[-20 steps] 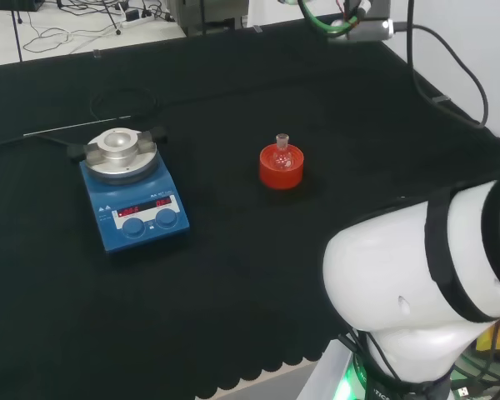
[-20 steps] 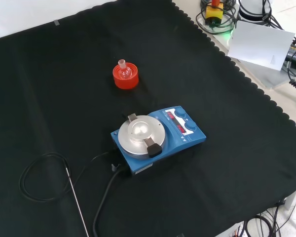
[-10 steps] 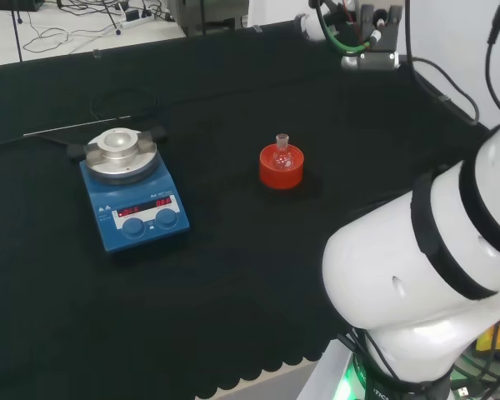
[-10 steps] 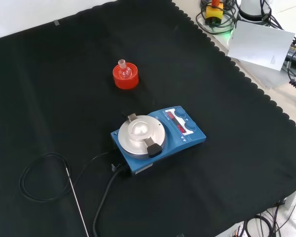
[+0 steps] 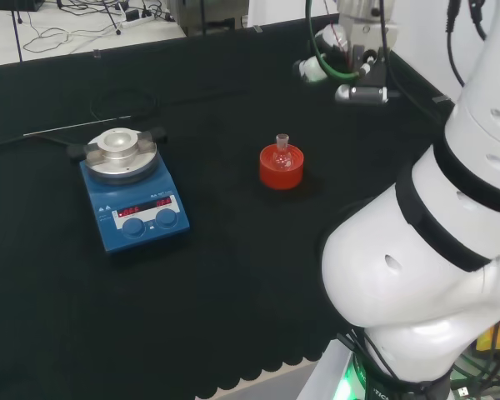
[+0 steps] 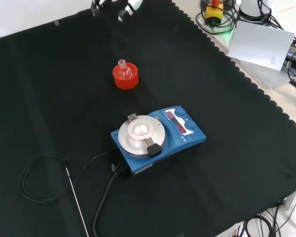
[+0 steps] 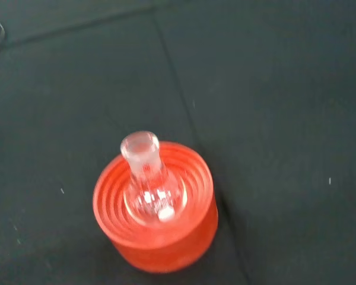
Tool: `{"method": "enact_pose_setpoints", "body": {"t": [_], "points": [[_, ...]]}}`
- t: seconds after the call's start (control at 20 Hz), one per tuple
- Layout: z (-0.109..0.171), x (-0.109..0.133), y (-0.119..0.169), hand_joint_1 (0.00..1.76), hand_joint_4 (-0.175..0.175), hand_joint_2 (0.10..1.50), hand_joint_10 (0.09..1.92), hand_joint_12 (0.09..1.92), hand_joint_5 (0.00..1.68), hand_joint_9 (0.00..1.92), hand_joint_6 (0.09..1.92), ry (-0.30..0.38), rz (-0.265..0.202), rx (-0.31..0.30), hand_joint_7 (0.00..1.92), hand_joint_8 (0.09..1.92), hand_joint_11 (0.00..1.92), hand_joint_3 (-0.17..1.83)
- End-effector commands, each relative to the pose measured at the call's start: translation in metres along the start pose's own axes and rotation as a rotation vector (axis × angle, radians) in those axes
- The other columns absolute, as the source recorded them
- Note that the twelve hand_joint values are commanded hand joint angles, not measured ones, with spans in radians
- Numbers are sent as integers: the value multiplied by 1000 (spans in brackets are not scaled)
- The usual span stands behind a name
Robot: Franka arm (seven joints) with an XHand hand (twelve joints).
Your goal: Pick up the round-bottom flask.
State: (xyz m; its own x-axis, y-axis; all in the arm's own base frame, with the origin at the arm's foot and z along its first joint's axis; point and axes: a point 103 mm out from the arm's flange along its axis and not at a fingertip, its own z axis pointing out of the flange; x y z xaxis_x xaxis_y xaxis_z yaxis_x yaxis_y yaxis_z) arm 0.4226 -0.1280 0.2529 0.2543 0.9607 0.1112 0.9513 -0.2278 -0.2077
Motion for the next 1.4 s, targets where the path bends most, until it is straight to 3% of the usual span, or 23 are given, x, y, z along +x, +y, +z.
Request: {"method": "enact_pose_setpoints", "body": {"t": [0.05, 0.35, 0.55, 0.7, 1.05, 1.4], "points": [[54, -2, 49, 557, -23, 1040, 693, 1393, 395, 317, 87, 81, 0, 28, 166, 624, 69, 189], [83, 6, 59, 709, -28, 932, 693, 1397, 443, 363, 87, 120, -1, 41, 190, 645, 108, 254], [101, 10, 65, 851, -33, 774, 674, 1382, 510, 420, 87, 111, -9, 68, 227, 655, 162, 500], [109, 11, 69, 867, -33, 736, 672, 1382, 523, 428, 87, 113, -11, 77, 232, 658, 168, 571], [117, 15, 69, 891, -43, 669, 672, 1373, 628, 469, 87, 130, -26, 75, 261, 671, 195, 658], [107, 11, 61, 889, -46, 643, 676, 1376, 661, 496, 100, 137, -26, 53, 284, 680, 213, 664]]}}
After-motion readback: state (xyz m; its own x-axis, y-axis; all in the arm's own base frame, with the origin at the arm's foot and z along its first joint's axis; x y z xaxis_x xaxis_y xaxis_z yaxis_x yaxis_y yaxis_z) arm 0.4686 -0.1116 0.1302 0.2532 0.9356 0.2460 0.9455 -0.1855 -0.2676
